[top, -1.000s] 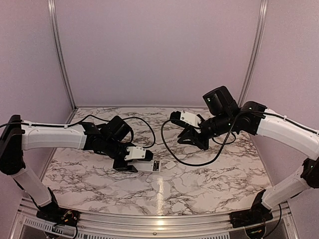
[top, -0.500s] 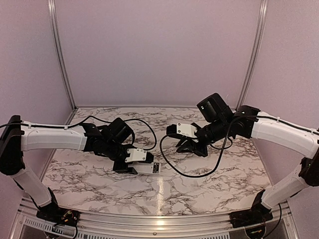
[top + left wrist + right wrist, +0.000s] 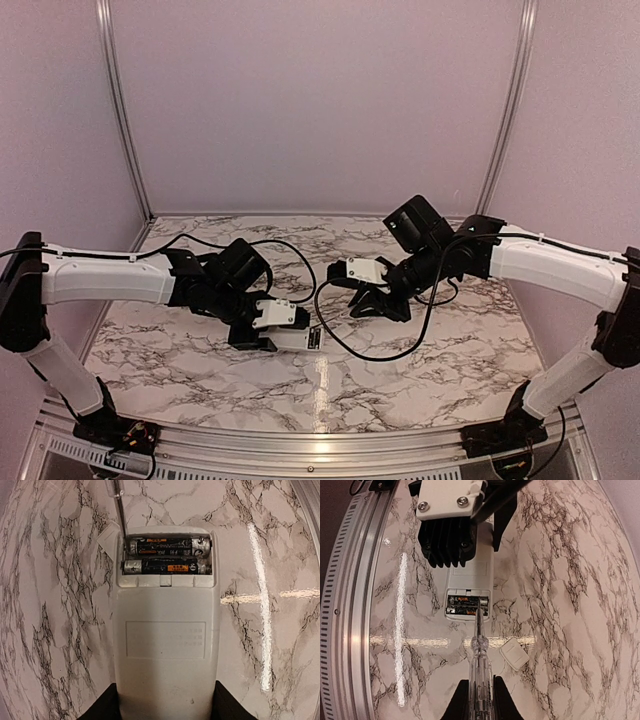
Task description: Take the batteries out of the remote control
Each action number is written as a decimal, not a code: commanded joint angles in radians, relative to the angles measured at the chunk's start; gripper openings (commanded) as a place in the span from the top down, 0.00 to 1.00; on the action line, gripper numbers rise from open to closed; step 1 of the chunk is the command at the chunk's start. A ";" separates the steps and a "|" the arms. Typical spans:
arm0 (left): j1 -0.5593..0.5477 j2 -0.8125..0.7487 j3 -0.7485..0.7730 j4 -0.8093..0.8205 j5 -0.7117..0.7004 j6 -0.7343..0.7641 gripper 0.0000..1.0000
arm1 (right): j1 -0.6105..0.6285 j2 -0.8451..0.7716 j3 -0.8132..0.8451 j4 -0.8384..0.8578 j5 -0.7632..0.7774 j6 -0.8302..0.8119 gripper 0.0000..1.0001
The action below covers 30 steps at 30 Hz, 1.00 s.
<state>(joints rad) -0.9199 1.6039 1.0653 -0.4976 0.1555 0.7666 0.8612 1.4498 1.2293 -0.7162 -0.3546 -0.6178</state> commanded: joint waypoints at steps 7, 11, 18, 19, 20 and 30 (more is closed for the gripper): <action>-0.019 -0.047 0.022 0.012 -0.007 -0.014 0.71 | 0.008 0.032 0.020 -0.008 0.033 -0.019 1.00; -0.020 -0.047 0.024 0.012 -0.007 -0.015 0.71 | 0.009 0.037 0.015 0.002 0.049 -0.024 1.00; -0.021 -0.052 0.021 0.012 -0.006 -0.013 0.72 | 0.009 0.047 0.024 0.013 0.088 -0.036 1.00; -0.020 -0.053 0.021 0.012 -0.005 -0.013 0.72 | 0.008 0.049 0.024 0.014 0.094 -0.036 1.00; -0.020 -0.053 0.021 0.012 -0.005 -0.013 0.72 | 0.009 0.049 0.025 0.016 0.095 -0.036 1.00; -0.021 -0.050 0.028 0.017 -0.017 -0.025 0.73 | 0.010 0.065 0.042 0.000 0.050 -0.024 1.00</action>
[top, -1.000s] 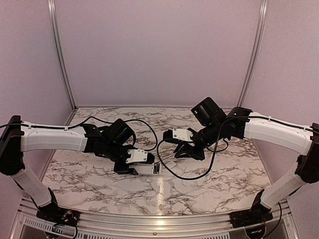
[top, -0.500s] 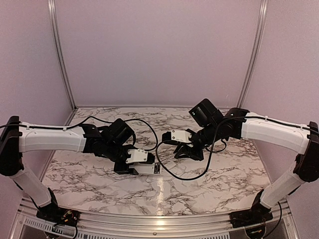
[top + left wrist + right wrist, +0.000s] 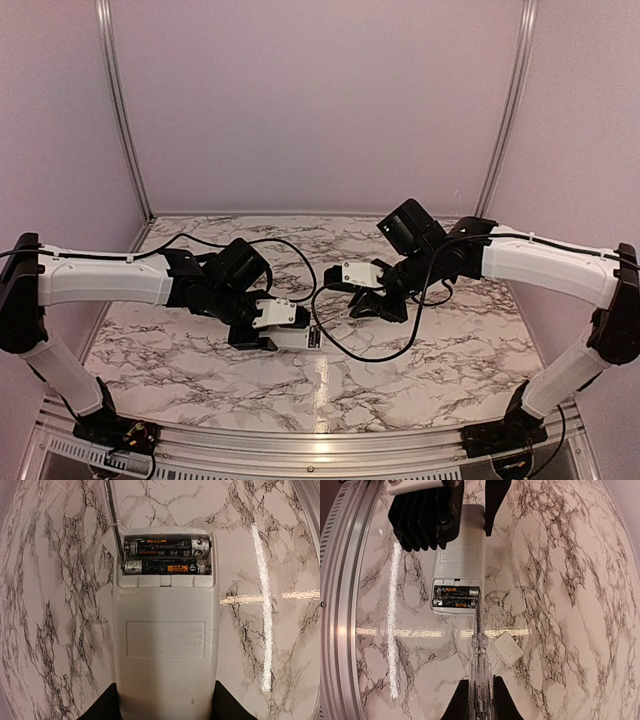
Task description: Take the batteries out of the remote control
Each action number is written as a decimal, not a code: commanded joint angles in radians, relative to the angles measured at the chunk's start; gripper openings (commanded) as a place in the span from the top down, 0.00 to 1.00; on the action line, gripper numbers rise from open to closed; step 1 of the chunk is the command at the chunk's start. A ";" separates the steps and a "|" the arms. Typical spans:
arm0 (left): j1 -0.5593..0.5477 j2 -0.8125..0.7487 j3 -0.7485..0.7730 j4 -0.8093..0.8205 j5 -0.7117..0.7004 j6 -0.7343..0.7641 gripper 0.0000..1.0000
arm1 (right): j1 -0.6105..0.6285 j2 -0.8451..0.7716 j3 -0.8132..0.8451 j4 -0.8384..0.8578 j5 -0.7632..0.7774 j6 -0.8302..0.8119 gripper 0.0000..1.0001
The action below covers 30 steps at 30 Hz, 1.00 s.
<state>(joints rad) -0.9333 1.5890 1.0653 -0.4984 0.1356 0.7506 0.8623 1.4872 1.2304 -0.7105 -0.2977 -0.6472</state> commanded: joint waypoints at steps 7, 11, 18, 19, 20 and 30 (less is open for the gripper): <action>-0.020 -0.028 0.030 0.039 -0.045 -0.011 0.75 | 0.025 0.067 0.080 -0.089 -0.082 -0.002 1.00; -0.025 -0.036 0.024 0.065 -0.079 -0.005 0.76 | 0.024 0.081 0.093 -0.135 -0.100 -0.011 1.00; -0.037 -0.045 0.012 0.102 -0.141 0.024 0.77 | 0.026 0.099 0.108 -0.181 -0.133 -0.029 1.00; -0.038 -0.044 0.012 0.104 -0.157 0.027 0.77 | 0.024 0.101 0.107 -0.183 -0.130 -0.029 1.00; -0.038 -0.044 0.012 0.106 -0.164 0.029 0.77 | 0.024 0.103 0.108 -0.183 -0.129 -0.028 1.00; -0.041 -0.064 -0.016 0.123 -0.206 0.036 0.77 | 0.025 0.105 0.113 -0.192 -0.130 -0.023 1.00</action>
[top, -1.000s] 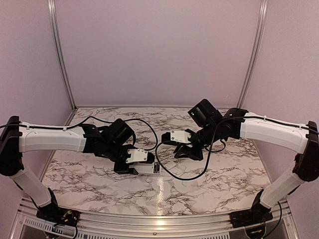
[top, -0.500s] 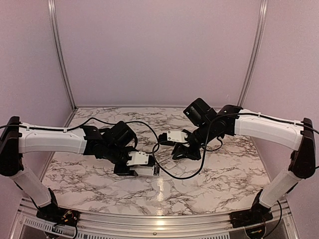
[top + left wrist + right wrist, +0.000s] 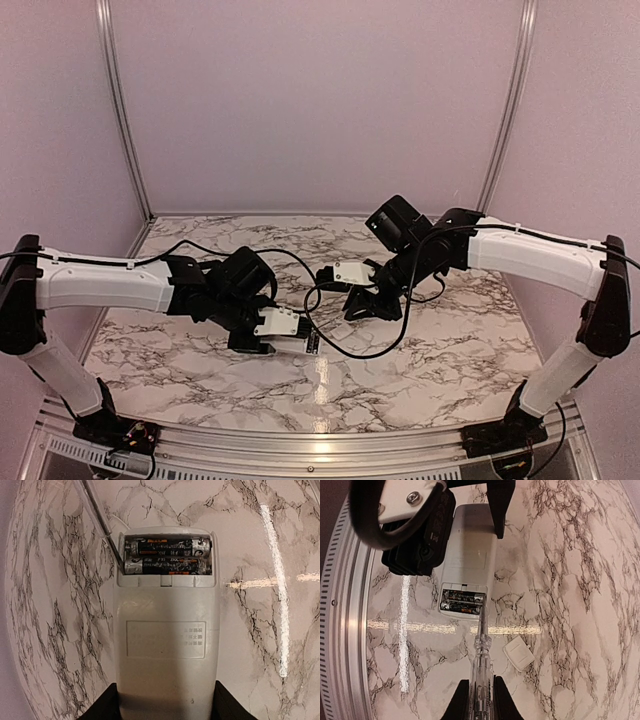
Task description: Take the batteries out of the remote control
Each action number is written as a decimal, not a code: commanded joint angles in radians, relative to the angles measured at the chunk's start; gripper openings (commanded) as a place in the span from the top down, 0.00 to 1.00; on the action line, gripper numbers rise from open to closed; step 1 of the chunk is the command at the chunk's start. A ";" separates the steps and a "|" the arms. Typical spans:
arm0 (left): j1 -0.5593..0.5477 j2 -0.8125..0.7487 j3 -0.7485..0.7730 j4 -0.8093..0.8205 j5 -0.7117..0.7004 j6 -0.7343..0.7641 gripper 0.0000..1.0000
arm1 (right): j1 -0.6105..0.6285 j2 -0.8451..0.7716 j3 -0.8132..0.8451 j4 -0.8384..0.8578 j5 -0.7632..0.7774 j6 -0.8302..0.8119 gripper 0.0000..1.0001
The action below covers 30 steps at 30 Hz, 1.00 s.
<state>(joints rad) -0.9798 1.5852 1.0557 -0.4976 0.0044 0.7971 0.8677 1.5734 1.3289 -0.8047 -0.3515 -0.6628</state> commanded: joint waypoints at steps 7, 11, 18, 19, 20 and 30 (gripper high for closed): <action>0.004 -0.070 -0.025 0.151 -0.113 0.003 0.78 | 0.020 0.020 0.027 -0.094 -0.089 0.002 1.00; -0.003 -0.073 -0.033 0.171 -0.144 0.015 0.78 | 0.019 0.025 0.041 -0.092 -0.092 0.007 1.00; -0.013 -0.080 -0.045 0.211 -0.186 0.030 0.78 | 0.020 0.031 0.043 -0.085 -0.095 0.013 1.00; -0.014 -0.080 -0.046 0.213 -0.189 0.033 0.78 | 0.020 0.031 0.043 -0.084 -0.095 0.013 1.00; -0.014 -0.080 -0.046 0.215 -0.194 0.034 0.78 | 0.020 0.031 0.043 -0.083 -0.095 0.013 1.00; -0.019 -0.078 -0.048 0.223 -0.215 0.045 0.78 | 0.019 0.030 0.043 -0.072 -0.074 0.012 1.00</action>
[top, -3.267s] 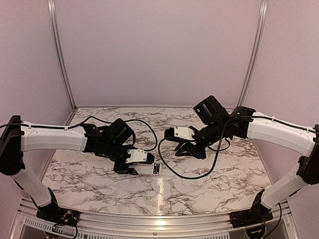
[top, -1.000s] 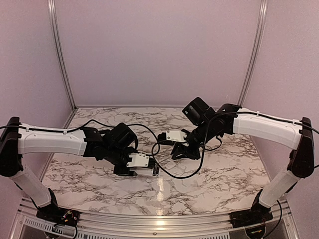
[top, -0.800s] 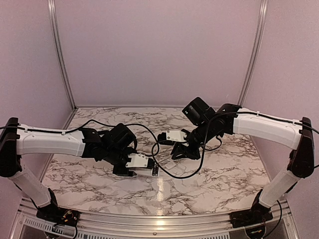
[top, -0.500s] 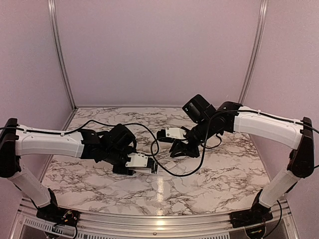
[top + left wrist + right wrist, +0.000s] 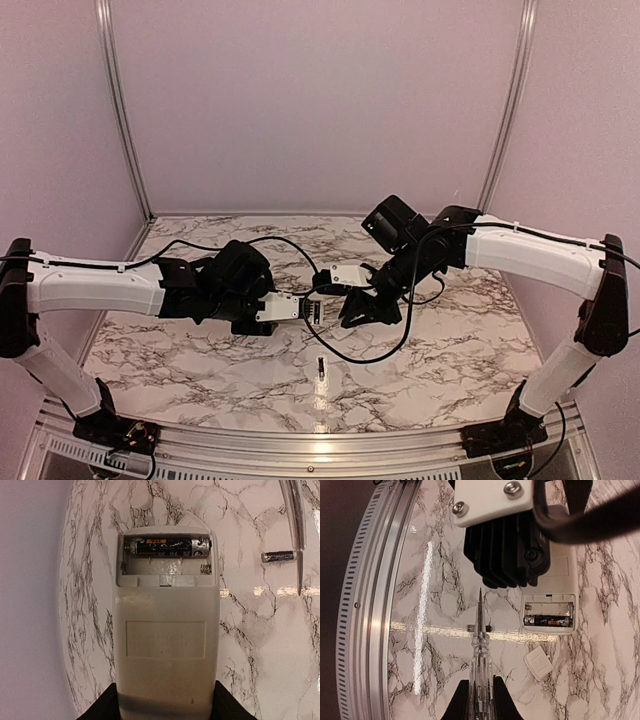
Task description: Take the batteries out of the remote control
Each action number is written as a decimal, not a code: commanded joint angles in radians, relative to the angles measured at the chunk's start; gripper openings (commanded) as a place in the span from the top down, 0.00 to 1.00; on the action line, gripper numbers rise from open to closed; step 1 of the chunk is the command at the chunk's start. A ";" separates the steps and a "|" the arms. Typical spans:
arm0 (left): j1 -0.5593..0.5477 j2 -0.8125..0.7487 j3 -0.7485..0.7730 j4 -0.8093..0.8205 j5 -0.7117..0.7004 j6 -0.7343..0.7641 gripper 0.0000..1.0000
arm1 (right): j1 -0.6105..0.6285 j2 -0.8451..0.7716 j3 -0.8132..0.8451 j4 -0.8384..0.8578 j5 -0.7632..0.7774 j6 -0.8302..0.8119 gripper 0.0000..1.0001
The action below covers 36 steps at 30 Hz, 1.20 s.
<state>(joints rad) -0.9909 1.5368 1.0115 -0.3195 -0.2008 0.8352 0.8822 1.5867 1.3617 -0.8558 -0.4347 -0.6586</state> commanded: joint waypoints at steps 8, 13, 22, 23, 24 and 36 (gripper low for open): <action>-0.009 -0.028 -0.005 0.041 -0.011 -0.002 0.78 | 0.005 0.020 0.007 -0.008 0.015 0.008 1.00; -0.009 -0.029 -0.004 0.039 -0.011 -0.008 0.78 | 0.005 0.019 0.008 -0.006 0.014 0.004 1.00; -0.009 -0.029 -0.004 0.039 -0.009 -0.016 0.78 | 0.005 0.005 0.006 -0.002 0.017 0.010 1.00; -0.009 -0.030 -0.004 0.039 -0.008 -0.017 0.78 | 0.006 0.002 0.004 -0.001 0.018 0.012 1.00; -0.009 -0.029 -0.004 0.039 -0.007 -0.018 0.78 | 0.005 -0.004 0.003 0.004 0.018 0.015 1.00; -0.009 -0.050 0.000 -0.013 0.061 -0.063 0.79 | 0.003 -0.109 -0.048 0.113 0.043 0.103 1.00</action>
<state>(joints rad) -0.9951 1.5352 1.0115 -0.3164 -0.1932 0.8066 0.8825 1.5410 1.3277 -0.8150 -0.4122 -0.6117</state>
